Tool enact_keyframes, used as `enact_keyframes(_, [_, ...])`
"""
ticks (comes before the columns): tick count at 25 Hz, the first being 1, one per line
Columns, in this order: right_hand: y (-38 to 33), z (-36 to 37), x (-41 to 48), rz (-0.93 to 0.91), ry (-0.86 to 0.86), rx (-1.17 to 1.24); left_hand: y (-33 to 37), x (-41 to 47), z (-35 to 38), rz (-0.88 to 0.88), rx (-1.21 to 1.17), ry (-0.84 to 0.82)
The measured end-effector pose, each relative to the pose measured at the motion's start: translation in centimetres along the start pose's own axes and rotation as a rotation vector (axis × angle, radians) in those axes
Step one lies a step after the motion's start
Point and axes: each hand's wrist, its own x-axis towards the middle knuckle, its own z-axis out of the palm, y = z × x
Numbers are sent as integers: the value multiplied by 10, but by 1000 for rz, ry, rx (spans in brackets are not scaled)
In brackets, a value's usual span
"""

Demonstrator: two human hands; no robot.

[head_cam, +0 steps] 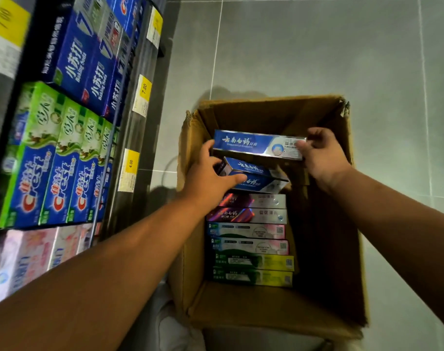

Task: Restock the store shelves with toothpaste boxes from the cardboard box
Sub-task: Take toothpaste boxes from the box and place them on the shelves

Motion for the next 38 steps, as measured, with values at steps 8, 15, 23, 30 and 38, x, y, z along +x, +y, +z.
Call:
enact_keyframes(8, [-80, -34, -101, -51, -7, 185, 46, -67, -38, -154, -320, 11])
enact_keyframes(15, [-190, -60, -190, -41, -1, 326, 145, -159, -118, -75, -387, 11])
enact_keyframes(23, [-356, -100, -348, -50, -50, 523, 274, -297, -233, 6, -554, 125])
enact_keyframes(30, [-481, -139, -468, -67, -273, 557, 362, -426, -304, 108, -753, 242])
enact_keyframes(38, [-552, -155, -571, -162, -484, 455, 399, -570, -338, 148, -830, 531])
